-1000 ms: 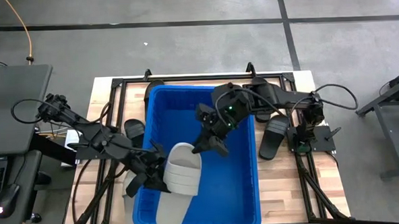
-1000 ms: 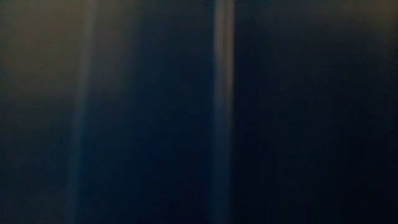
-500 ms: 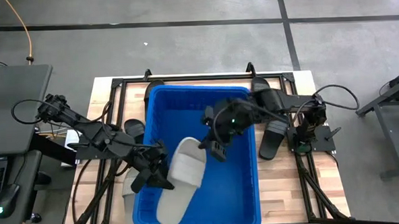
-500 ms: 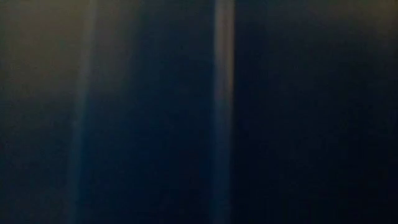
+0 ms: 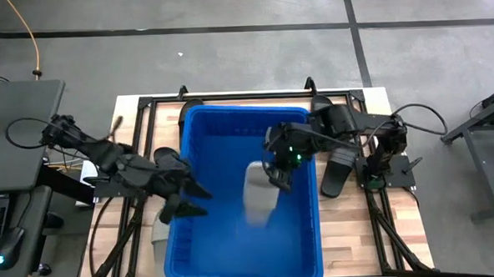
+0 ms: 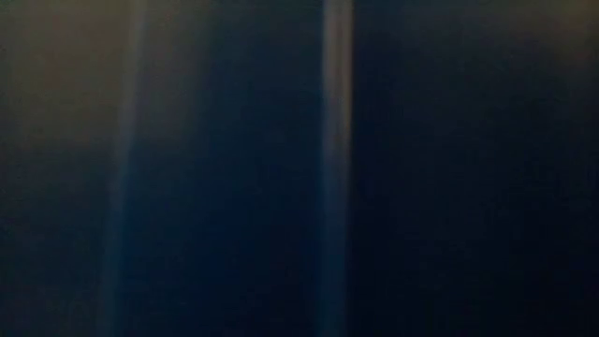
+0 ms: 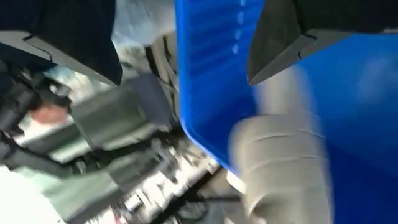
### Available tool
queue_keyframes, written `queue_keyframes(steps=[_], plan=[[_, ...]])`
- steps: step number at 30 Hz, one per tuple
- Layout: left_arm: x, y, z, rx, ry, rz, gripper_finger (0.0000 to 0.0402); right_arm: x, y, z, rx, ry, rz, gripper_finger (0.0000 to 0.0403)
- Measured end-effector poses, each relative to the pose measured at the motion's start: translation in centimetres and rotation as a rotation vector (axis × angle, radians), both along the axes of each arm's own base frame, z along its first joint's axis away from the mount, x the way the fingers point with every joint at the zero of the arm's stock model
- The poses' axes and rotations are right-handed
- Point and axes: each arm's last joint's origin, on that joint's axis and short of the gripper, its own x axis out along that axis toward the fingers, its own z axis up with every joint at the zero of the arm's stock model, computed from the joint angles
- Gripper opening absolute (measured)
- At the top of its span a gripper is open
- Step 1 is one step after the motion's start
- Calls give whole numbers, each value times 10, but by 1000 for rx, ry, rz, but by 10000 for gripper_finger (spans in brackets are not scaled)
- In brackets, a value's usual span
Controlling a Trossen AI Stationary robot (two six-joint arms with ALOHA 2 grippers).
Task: Pick and place slides into bin
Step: Put the gray slider into the blue bin
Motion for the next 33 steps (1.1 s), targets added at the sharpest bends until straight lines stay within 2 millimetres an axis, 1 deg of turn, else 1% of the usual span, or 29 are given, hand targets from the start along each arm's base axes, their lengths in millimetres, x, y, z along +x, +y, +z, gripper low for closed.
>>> queue_keyframes(steps=[4,6,8,10,12,15,17,19,21,25,28,33], plan=[[-24,13,11,40,-35,62,330,2,-27,4,-24,-36,-31,0],[-38,20,16,50,-51,113,324,4,-41,2,-11,-47,-32,0],[-48,26,23,42,-93,155,317,6,-51,-4,4,-48,-30,0],[-58,31,28,41,-121,197,310,7,-63,-13,31,-60,-39,0],[-65,36,32,37,-150,239,302,7,-75,-28,42,-69,-77,0],[-74,41,35,50,-173,283,291,4,-93,-53,101,-125,-205,0],[-80,44,38,52,-193,309,285,-2,-99,-63,167,-201,-315,0],[-81,45,38,61,-197,336,279,-7,-98,-64,218,-347,-399,0],[-83,47,38,70,-202,359,275,-12,-94,-67,268,-436,-490,0],[-89,50,38,105,-198,388,274,-16,-83,-86,329,-466,-656,0],[-91,51,36,119,-180,393,277,-13,-71,-89,368,-494,-727,0],[-94,53,36,140,-182,407,282,8,-57,-106,351,-516,-914,0]])
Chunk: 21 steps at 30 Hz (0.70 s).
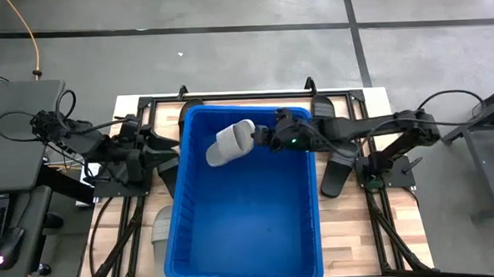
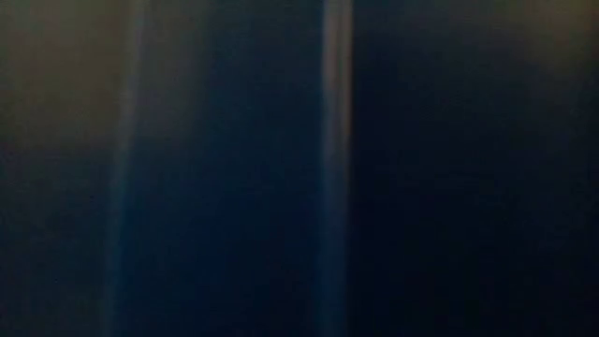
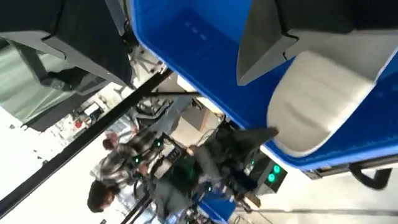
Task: Pick and place slides into bin
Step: Put the gray slider into the blue bin
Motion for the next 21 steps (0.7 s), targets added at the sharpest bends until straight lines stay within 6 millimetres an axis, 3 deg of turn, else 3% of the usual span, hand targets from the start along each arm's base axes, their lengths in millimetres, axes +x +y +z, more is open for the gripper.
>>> queue_keyframes(steps=[6,11,16,21], plan=[[0,1,0,44,9,18,282,34,8,-25,45,35,-181,0],[-1,3,0,147,27,70,282,58,15,-47,119,134,-220,0],[-1,3,0,200,39,67,283,64,20,-58,135,277,-270,0],[-1,3,0,244,49,58,282,61,21,-59,124,300,-339,0]])
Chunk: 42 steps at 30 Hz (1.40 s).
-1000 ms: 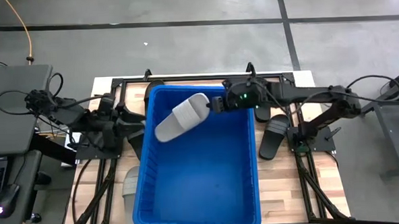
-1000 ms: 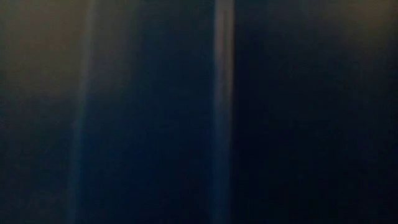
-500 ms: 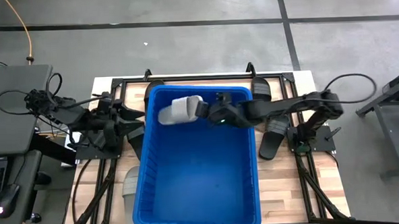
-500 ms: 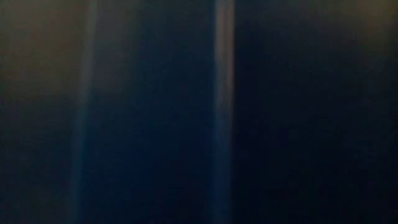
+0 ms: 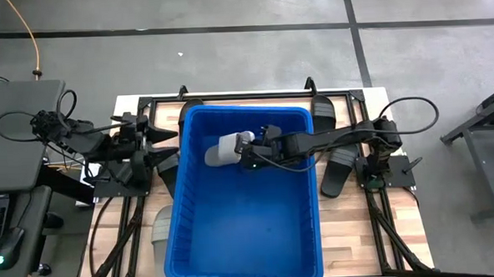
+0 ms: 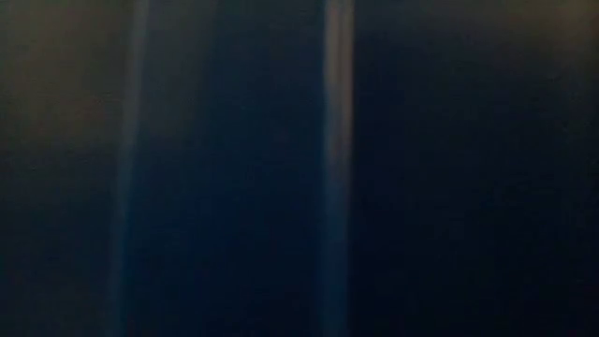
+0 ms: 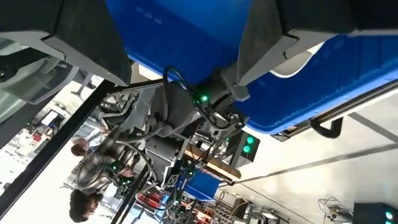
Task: Pick and place slides into bin
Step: Put the gray slider into the blue bin
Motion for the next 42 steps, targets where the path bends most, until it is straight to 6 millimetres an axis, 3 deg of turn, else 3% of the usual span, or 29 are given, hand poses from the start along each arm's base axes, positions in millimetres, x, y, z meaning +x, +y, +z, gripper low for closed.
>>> queue_keyframes(steps=[11,24,42], plan=[[0,0,0,30,11,-12,282,-12,-7,-12,77,174,6,0],[-4,1,0,27,5,-17,282,-17,-36,-21,191,309,43,0],[-4,1,0,27,5,-17,282,3,-51,-80,350,475,133,0]])
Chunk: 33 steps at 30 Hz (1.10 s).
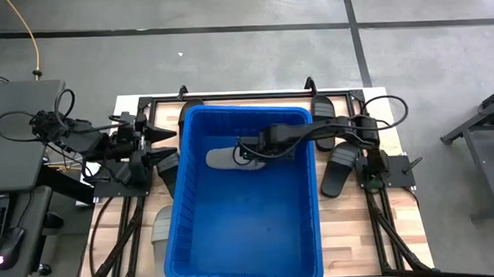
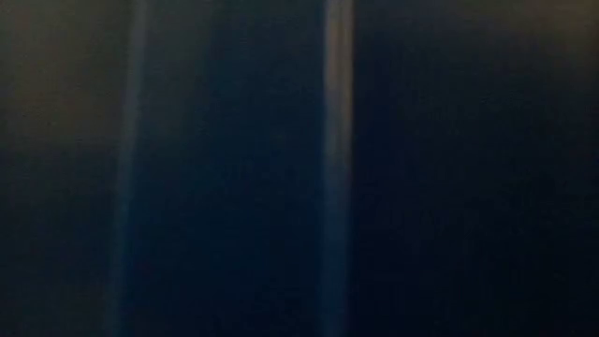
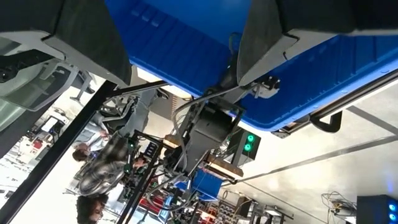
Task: Pick and place slides into bin
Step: Put the gray slider into the blue bin, then stack the gray slider on top of the gray slider in the blue bin
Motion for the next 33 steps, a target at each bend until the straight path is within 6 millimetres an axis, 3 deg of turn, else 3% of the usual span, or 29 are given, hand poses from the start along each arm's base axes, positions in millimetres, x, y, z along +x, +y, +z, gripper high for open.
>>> queue_keyframes(steps=[10,23,27,33], plan=[[0,0,-1,3,8,0,282,2,-12,-17,67,61,35,21],[0,0,-3,12,30,0,282,1,-16,-17,76,67,33,196],[0,0,-4,16,40,0,282,2,-6,-16,78,62,57,220],[-1,-1,-7,31,80,-37,282,8,12,0,39,56,180,223]])
